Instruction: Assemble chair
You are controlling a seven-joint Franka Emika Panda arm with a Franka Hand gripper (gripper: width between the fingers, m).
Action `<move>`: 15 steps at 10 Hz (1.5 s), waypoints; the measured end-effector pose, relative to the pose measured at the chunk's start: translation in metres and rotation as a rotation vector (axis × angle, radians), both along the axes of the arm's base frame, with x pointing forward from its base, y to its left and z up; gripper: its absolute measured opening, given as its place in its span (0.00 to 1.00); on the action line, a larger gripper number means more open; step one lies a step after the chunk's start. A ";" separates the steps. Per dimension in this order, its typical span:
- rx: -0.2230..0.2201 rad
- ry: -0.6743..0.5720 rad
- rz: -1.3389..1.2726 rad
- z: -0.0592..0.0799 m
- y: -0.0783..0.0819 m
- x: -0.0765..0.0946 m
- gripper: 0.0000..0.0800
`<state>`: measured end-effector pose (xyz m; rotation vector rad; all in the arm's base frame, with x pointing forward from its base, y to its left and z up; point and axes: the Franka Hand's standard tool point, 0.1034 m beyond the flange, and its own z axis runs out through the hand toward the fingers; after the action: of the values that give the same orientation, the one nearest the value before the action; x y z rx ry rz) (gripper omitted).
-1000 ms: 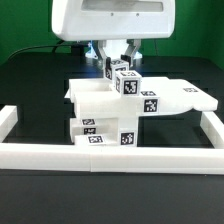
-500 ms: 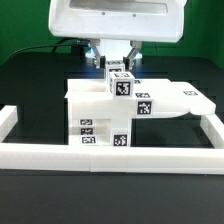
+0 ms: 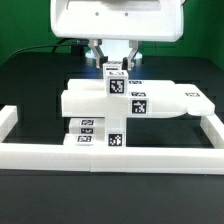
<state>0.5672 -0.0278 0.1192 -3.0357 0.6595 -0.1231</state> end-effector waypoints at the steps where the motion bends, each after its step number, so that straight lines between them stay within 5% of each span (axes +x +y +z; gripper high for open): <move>1: 0.008 0.002 -0.091 0.000 0.000 0.000 0.35; 6: 0.006 0.009 -0.036 0.000 0.001 -0.001 0.36; 8: 0.022 0.043 0.128 0.004 -0.004 0.002 0.75; 9: 0.043 0.044 0.177 0.004 -0.009 0.001 0.79; 12: 0.037 0.061 0.336 0.003 0.005 -0.005 0.81; 15: 0.018 0.055 0.552 0.002 0.000 -0.006 0.81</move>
Offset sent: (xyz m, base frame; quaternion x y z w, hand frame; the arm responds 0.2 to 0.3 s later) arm 0.0000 0.0000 0.0000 0.0000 0.0000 0.0000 1.0000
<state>0.5616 -0.0279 0.1211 -3.0772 -0.1893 -0.0160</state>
